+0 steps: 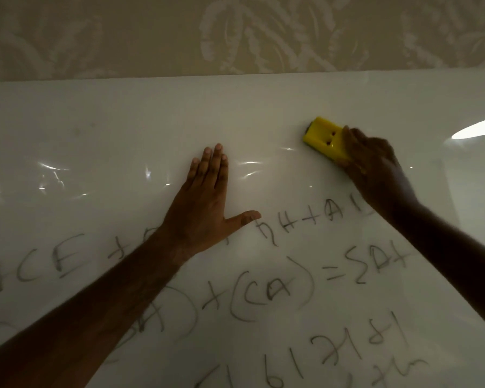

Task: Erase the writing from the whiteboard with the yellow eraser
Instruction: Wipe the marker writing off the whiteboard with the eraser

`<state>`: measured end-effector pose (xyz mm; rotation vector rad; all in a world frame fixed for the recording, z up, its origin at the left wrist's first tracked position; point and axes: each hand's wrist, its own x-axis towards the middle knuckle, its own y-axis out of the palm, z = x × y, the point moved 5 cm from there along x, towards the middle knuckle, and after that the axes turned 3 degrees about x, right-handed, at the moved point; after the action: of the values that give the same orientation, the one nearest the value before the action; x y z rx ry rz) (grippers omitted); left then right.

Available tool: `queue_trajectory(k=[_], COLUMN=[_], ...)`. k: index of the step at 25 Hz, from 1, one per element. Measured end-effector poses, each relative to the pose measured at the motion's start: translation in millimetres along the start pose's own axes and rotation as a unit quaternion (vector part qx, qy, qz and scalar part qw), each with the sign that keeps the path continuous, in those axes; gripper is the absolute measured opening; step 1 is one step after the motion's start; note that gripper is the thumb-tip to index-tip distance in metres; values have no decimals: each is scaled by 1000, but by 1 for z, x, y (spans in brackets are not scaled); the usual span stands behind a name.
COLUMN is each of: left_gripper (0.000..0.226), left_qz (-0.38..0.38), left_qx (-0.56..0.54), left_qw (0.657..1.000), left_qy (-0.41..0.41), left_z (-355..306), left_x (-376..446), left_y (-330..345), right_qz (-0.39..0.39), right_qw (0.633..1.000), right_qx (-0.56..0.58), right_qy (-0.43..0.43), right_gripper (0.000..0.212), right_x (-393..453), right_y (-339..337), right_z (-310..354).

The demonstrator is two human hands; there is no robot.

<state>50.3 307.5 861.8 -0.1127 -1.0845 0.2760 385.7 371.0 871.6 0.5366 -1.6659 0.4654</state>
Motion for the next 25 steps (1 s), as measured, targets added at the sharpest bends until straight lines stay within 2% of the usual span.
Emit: queue_trajectory(k=[2, 4, 7, 10, 12, 16, 20, 25], left_gripper=[134, 134, 135, 136, 136, 136, 134, 131], left_qz=[7, 8, 8, 8, 4, 0, -4, -17], left_qx=[-3, -7, -8, -7, -4, -2, 9, 33], left_qw=[1000, 1000, 1000, 1000, 1000, 1000, 1000, 999], left_qy=[1, 2, 5, 5, 8, 10, 17, 39], left_z=[0, -1, -3, -2, -2, -3, -1, 2], left_x=[0, 0, 0, 0, -1, -1, -1, -2], left_y=[0, -1, -1, 0, 0, 2, 2, 4], right_qz=[8, 2, -19, -45, -40, 2, -7, -20], right_qw=[1000, 1000, 998, 992, 995, 1000, 998, 996], right_qx=[-7, -28, -46, -21, -21, -25, -51, -17], right_qy=[-21, 0, 48, 112, 85, 4, -23, 85], right_gripper=[60, 60, 64, 65, 62, 59, 58, 64], right_x=[-30, -39, -14, 22, 18, -53, -99, -60], right_y=[-8, -19, -24, -18, -9, -11, -26, -13], right_z=[-10, -33, -62, -62, -42, -6, -12, -24])
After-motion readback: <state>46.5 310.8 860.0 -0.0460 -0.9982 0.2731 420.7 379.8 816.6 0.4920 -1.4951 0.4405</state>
